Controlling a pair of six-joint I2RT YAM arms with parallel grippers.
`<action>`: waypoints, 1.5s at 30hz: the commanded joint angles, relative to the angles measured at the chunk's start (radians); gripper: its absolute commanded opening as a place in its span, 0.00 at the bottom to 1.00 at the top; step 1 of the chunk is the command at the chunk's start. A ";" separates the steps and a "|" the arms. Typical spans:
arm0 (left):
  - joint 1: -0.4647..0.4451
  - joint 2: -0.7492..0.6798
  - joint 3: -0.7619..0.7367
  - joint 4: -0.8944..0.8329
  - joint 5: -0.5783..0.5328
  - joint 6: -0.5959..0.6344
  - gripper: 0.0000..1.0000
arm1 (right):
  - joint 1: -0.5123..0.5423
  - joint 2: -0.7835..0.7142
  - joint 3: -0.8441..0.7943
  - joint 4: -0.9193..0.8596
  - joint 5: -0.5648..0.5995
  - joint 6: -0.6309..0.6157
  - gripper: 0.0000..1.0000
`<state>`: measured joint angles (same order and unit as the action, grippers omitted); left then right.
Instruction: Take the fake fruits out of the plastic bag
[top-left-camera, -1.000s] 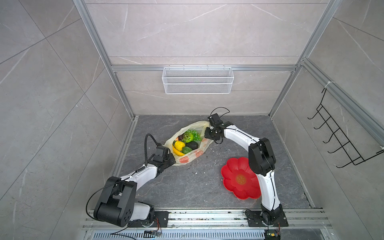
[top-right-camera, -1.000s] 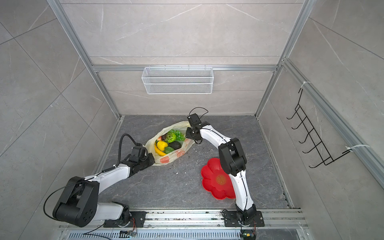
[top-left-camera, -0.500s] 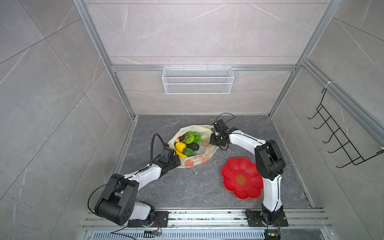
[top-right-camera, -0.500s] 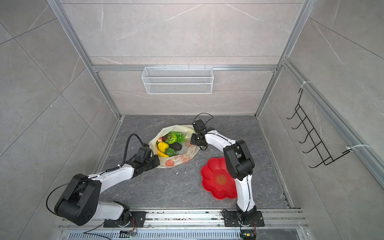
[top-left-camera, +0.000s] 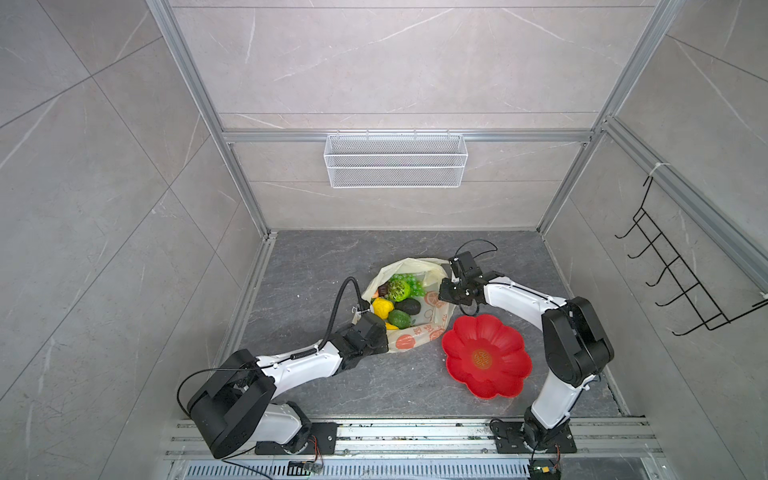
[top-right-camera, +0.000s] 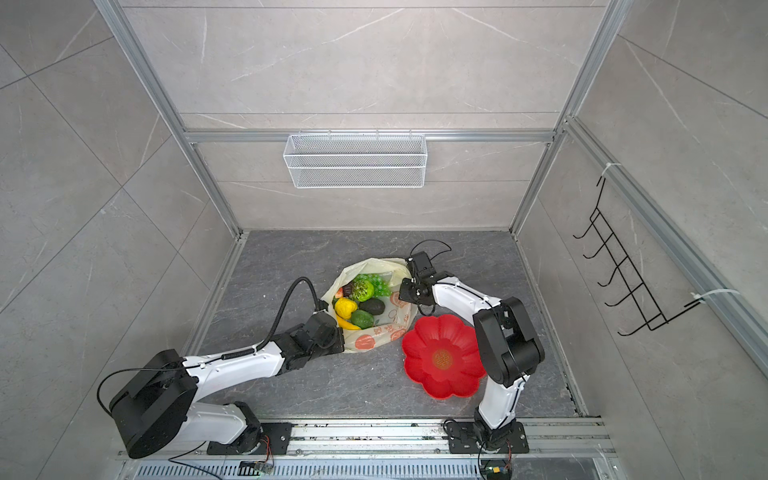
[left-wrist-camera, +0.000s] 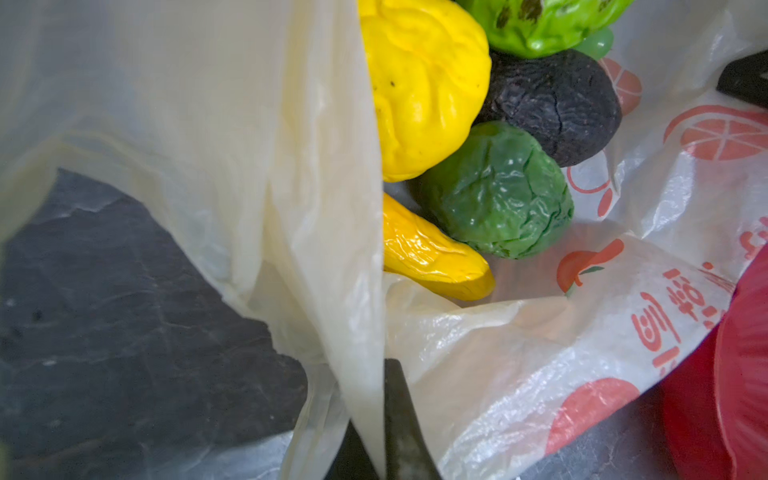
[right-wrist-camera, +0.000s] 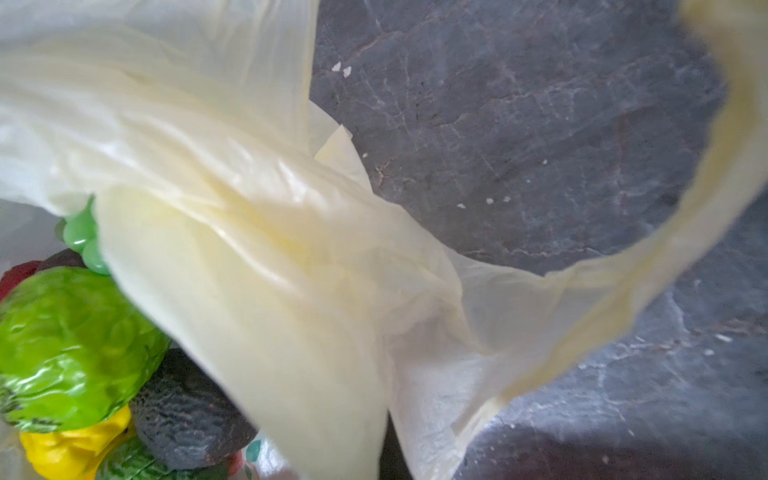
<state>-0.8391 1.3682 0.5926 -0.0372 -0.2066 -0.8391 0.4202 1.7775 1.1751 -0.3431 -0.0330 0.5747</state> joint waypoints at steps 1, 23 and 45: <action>-0.054 0.018 0.017 -0.021 -0.073 -0.066 0.01 | -0.007 -0.047 -0.035 0.023 0.015 -0.024 0.00; -0.090 -0.282 0.212 -0.369 -0.329 0.196 0.73 | -0.015 -0.090 -0.091 0.042 -0.011 -0.018 0.00; 0.289 0.142 0.374 -0.272 0.094 0.392 0.69 | -0.016 -0.082 -0.084 0.029 -0.025 -0.002 0.00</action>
<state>-0.5610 1.5066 0.9726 -0.3553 -0.1680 -0.4789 0.4061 1.7012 1.0859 -0.3088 -0.0498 0.5716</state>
